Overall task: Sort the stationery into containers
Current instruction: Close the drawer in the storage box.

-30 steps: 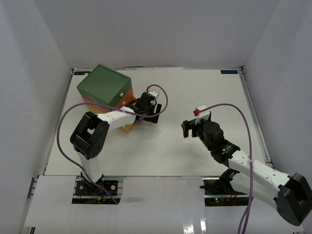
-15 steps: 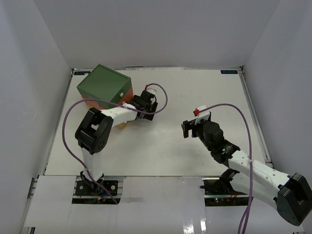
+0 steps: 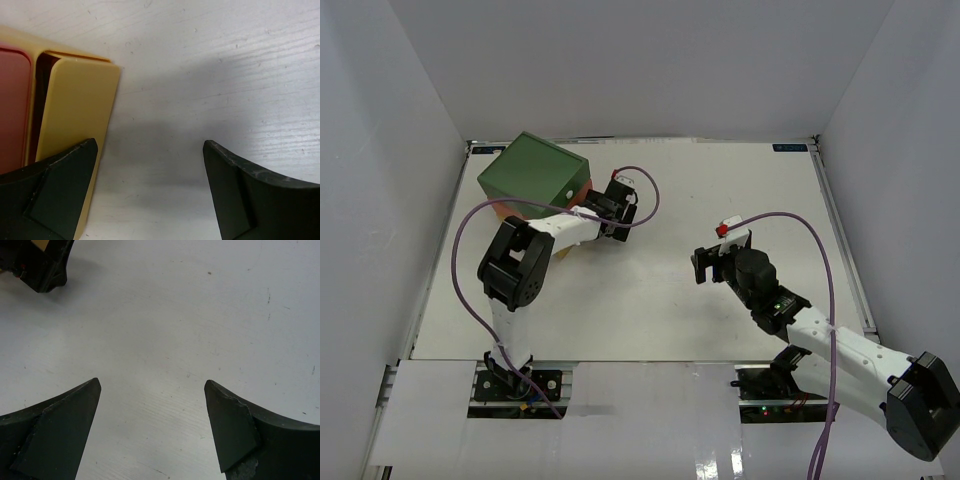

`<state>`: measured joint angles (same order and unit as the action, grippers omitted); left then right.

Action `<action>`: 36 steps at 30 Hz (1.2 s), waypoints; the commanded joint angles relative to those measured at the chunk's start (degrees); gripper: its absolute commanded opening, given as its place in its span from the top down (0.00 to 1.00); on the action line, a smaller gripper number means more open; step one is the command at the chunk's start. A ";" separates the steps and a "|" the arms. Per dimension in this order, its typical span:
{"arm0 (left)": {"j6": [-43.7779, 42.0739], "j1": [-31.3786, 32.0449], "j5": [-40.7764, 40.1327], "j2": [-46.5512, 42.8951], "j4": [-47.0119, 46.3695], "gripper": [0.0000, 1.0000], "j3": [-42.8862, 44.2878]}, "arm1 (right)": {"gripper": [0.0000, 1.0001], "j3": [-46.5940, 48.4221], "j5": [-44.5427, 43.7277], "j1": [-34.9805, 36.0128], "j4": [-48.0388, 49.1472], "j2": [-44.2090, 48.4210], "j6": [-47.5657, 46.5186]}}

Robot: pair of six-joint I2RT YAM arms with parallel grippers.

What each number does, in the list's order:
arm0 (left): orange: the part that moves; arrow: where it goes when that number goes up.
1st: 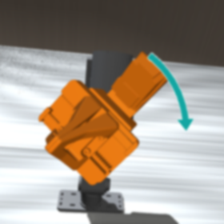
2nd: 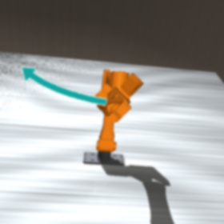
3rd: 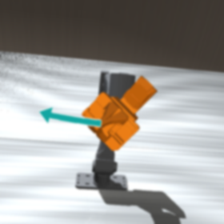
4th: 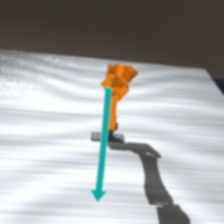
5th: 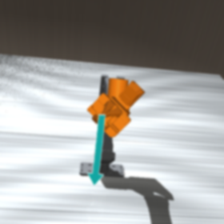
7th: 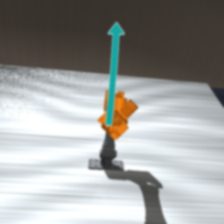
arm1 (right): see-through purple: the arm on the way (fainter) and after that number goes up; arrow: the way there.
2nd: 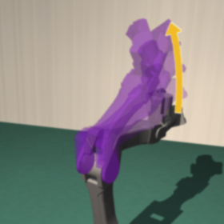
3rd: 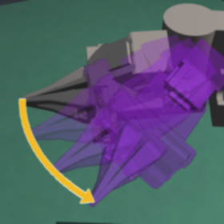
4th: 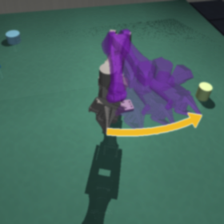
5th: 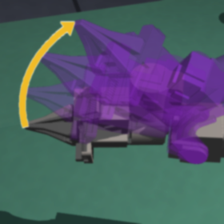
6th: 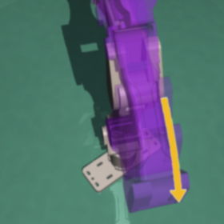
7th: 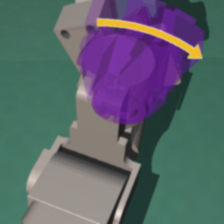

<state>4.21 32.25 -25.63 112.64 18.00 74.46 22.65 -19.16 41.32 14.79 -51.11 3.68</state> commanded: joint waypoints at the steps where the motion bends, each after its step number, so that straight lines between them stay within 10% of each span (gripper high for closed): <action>1: -1.04 -0.61 -3.11 0.47 1.34 0.02 2.18 | 0.09 0.02 0.00 -0.19 2.09 -0.04 0.54; 15: -2.27 -0.61 -6.19 1.44 1.42 0.02 2.62 | 0.10 -0.07 -0.35 -0.19 2.09 0.66 0.71; 24: -2.45 2.90 5.65 -3.91 1.25 0.02 3.24 | 0.09 -0.42 -1.76 -0.19 1.91 4.88 0.27; 36: 3.17 4.66 17.72 -27.52 1.42 0.02 3.87 | 0.10 11.34 -14.23 -0.19 -12.22 15.60 -1.66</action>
<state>5.30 37.39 -10.37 95.42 20.10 76.82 27.40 -27.31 41.32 5.58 -38.41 3.14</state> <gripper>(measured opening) 0.979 0.904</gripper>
